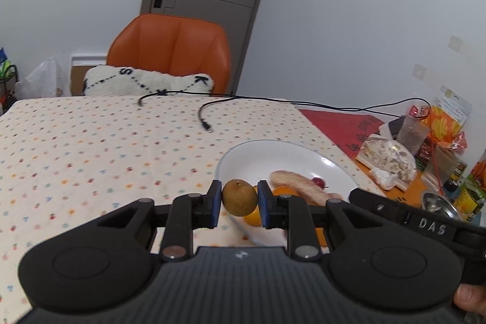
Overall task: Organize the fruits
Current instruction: 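Carry the kiwi and orange to the white plate and open both tools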
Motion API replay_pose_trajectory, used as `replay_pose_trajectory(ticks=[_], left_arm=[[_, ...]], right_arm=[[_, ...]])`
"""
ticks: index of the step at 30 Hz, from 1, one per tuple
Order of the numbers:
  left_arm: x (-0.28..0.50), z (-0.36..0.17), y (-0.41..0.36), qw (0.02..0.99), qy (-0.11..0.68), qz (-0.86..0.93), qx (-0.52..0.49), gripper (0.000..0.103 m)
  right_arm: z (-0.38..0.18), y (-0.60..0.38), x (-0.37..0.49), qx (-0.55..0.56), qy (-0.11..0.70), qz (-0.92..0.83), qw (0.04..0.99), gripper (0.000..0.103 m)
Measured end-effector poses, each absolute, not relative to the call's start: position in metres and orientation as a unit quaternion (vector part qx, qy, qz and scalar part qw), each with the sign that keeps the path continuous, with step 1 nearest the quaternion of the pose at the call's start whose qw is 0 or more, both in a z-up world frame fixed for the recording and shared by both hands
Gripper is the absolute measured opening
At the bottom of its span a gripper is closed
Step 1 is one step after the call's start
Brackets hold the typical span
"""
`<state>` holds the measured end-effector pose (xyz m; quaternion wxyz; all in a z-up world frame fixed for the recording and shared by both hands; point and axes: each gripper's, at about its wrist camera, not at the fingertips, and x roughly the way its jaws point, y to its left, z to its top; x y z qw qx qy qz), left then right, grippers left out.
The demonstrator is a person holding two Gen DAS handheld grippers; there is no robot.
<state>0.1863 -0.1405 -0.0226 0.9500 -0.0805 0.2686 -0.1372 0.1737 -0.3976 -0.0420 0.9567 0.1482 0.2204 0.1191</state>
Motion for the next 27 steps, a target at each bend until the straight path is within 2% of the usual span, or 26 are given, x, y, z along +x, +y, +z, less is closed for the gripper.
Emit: replay_pose_trajectory(ticks=[11,13,16,18,21,27], left_arm=[[0.198,-0.022,-0.183,0.947,0.277,-0.156,-0.055,0.024],[0.197,-0.022,-0.189,0.948,0.273,-0.154,-0.052,0.026],[0.195,-0.02,-0.194,0.948,0.278,-0.152,-0.046,0.037],[0.193,-0.018,-0.193,0.948,0.279,-0.145,-0.046,0.056],[0.186,-0.014,-0.189,0.953,0.27,-0.129,-0.043,0.074],[0.175,-0.006,-0.174,0.959,0.265,-0.098,-0.033,0.083]], right_arm=[[-0.047,-0.416,0.165,0.164,0.216,0.123,0.955,0.06],[-0.046,-0.419,0.161,0.164,0.213,0.123,0.955,0.062],[-0.045,-0.425,0.157,0.167,0.209,0.12,0.956,0.063],[-0.045,-0.429,0.154,0.172,0.206,0.116,0.956,0.063],[-0.046,-0.433,0.152,0.182,0.204,0.114,0.955,0.064],[-0.041,-0.425,0.148,0.18,0.201,0.125,0.955,0.07]])
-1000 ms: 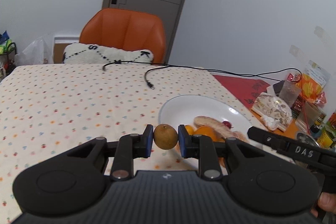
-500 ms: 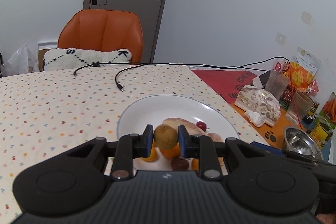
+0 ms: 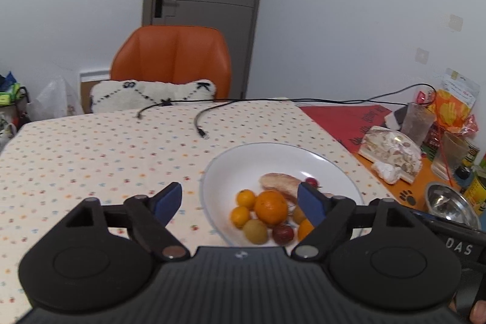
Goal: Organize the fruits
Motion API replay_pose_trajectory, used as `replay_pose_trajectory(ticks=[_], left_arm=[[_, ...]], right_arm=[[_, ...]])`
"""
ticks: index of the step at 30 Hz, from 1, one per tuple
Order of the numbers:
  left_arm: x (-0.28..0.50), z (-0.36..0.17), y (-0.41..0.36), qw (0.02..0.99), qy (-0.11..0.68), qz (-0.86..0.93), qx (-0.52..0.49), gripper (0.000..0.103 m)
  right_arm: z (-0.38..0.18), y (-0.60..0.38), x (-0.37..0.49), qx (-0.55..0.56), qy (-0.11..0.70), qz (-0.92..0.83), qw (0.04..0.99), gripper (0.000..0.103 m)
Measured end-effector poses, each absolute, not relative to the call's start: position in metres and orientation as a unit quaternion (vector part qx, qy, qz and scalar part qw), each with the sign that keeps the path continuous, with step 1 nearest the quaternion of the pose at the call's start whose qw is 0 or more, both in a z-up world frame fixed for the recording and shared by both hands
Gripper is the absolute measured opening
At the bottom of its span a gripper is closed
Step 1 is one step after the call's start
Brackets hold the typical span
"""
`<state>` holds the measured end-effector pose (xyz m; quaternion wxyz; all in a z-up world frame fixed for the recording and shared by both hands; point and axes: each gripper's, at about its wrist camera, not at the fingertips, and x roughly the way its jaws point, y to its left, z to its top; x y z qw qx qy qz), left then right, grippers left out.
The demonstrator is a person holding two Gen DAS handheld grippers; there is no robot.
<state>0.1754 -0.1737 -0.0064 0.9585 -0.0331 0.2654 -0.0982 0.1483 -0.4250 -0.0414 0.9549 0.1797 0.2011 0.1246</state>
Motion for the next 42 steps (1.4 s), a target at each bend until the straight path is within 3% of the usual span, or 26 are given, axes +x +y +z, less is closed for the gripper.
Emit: replay_pose_trajectory(ticks=[16,42], left_arm=[[0.136,0.012,-0.123,0.966,0.255,-0.036,-0.026,0.096],[0.078,0.039,-0.067,0.958,0.281,0.01,-0.051,0.1]], right_arm=[[-0.015,-0.389,0.124,0.142,0.187,0.155,0.959,0.102],[0.01,-0.382,0.077,0.111,0.206,0.177,0.956,0.103]])
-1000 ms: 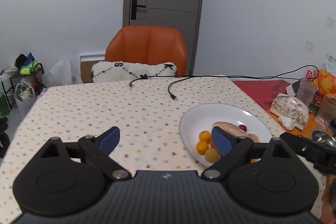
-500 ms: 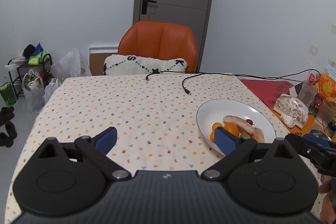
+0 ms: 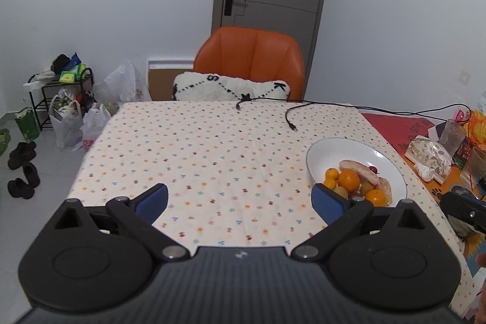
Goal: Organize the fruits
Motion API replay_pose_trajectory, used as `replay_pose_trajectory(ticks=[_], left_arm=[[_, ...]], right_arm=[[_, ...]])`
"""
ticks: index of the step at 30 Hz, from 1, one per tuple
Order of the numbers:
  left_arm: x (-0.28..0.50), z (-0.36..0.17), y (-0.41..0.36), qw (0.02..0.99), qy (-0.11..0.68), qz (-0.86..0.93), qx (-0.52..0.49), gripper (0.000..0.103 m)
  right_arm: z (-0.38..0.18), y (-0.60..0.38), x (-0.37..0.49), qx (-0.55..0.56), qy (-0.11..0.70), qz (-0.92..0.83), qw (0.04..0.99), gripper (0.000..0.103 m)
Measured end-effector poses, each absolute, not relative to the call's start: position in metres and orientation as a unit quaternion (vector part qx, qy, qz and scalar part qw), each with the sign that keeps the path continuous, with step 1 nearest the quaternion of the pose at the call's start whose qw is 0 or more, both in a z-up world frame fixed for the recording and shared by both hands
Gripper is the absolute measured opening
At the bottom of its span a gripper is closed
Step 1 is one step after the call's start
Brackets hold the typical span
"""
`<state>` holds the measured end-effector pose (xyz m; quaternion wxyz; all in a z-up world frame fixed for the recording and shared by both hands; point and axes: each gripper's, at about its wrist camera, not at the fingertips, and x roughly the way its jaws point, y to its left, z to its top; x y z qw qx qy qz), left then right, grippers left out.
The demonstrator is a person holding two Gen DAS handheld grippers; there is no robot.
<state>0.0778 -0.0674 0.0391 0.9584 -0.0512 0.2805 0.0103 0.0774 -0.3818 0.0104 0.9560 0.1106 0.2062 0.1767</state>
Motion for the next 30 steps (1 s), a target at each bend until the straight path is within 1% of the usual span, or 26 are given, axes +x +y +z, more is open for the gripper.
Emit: replay_pose_trajectory(ticks=[3,30], left_arm=[[0.069,0.042,-0.063,0.96,0.274,0.016,-0.05,0.103],[0.015,0.049,-0.032,0.964,0.262,0.028,-0.042,0.103]], right_arm=[[0.011,-0.381,0.073,0.105,0.209,0.176,0.956,0.103],[0.04,-0.33,0.035,0.054,0.221,0.227,0.947,0.103]])
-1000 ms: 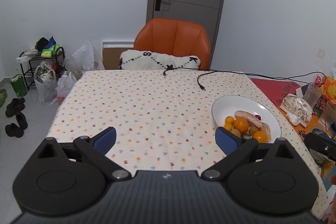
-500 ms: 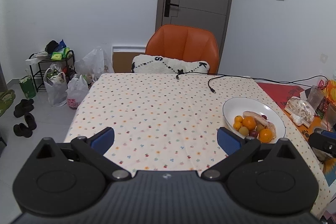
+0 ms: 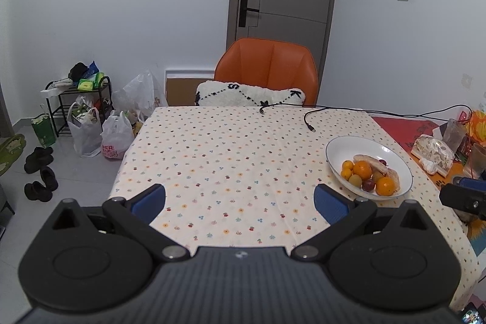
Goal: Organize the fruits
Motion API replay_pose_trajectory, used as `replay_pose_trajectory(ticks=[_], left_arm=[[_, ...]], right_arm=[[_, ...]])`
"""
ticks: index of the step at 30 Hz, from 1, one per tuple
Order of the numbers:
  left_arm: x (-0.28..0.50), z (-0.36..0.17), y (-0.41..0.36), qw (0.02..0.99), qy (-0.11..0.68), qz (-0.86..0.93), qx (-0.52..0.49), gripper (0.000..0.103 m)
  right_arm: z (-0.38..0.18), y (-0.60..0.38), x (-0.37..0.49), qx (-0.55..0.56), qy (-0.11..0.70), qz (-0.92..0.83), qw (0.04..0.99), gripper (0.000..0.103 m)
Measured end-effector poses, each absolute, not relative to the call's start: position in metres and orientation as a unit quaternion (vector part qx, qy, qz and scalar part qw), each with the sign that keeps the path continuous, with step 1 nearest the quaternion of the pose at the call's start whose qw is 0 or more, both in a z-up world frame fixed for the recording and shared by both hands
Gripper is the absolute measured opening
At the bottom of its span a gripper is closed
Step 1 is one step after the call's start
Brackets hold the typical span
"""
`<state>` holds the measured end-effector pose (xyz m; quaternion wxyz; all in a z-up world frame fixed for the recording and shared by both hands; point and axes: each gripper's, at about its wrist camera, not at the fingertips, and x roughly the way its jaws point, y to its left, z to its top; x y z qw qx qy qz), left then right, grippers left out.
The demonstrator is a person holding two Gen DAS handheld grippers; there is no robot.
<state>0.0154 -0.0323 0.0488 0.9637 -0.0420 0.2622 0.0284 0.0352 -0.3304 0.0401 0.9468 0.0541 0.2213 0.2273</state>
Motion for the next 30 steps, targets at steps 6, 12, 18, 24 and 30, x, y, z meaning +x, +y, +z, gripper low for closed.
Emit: replay_pose_trajectory(ticks=[6,12,18,24,30], left_arm=[[0.011,0.049,-0.029,0.964,0.263,0.031,-0.04,0.103],[0.008,0.047,-0.029,0.964,0.261,0.034,-0.032,0.103],[0.007,0.046,-0.03,0.964,0.263,0.034,-0.031,0.103],[0.007,0.044,-0.029,0.962,0.268,0.034,-0.032,0.103],[0.008,0.043,-0.028,0.962,0.269,0.033,-0.033,0.103]], right_arm=[[0.041,-0.324,0.031,0.045,0.221,0.236,0.945,0.103],[0.041,-0.319,0.029,0.037,0.22,0.24,0.945,0.103],[0.04,-0.317,0.029,0.035,0.22,0.242,0.944,0.103],[0.039,-0.316,0.029,0.033,0.221,0.243,0.944,0.103],[0.039,-0.315,0.029,0.032,0.222,0.241,0.944,0.103]])
